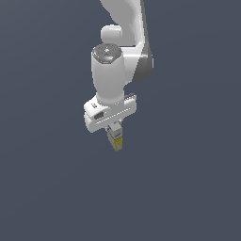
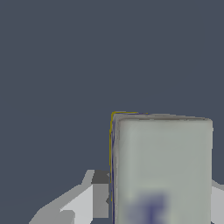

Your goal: Pick up the object and move it to a goal position.

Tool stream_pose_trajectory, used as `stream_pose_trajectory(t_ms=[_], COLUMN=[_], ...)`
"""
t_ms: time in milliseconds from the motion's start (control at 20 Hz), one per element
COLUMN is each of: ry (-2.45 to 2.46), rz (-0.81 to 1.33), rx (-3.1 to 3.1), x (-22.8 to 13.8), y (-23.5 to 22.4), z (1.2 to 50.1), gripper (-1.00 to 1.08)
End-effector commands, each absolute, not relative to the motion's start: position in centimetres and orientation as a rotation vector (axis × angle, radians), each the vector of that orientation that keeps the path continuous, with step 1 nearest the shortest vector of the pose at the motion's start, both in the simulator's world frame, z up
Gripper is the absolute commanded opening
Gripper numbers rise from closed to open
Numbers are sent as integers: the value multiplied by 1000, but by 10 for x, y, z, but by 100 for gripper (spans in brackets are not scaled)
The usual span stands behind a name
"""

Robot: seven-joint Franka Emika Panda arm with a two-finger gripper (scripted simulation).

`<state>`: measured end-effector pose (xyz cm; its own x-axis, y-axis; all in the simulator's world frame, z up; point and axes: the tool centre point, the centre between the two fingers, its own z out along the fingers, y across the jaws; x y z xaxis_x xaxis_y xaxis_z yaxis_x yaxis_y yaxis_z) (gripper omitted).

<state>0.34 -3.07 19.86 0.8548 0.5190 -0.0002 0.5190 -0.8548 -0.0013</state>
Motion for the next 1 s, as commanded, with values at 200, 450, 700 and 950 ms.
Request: stream_pose_trajectory(t_ms=[200,450,700,950], ry=[-845,-845,-845,-845], rz=[-1,-1,0,0], rx=[-3024,-3025,-3025,-3026], x=[9,14,18,21], y=[-90,-128,-150,-158], z=[247,279,297,303], gripper=[-100,-100,-100,-100])
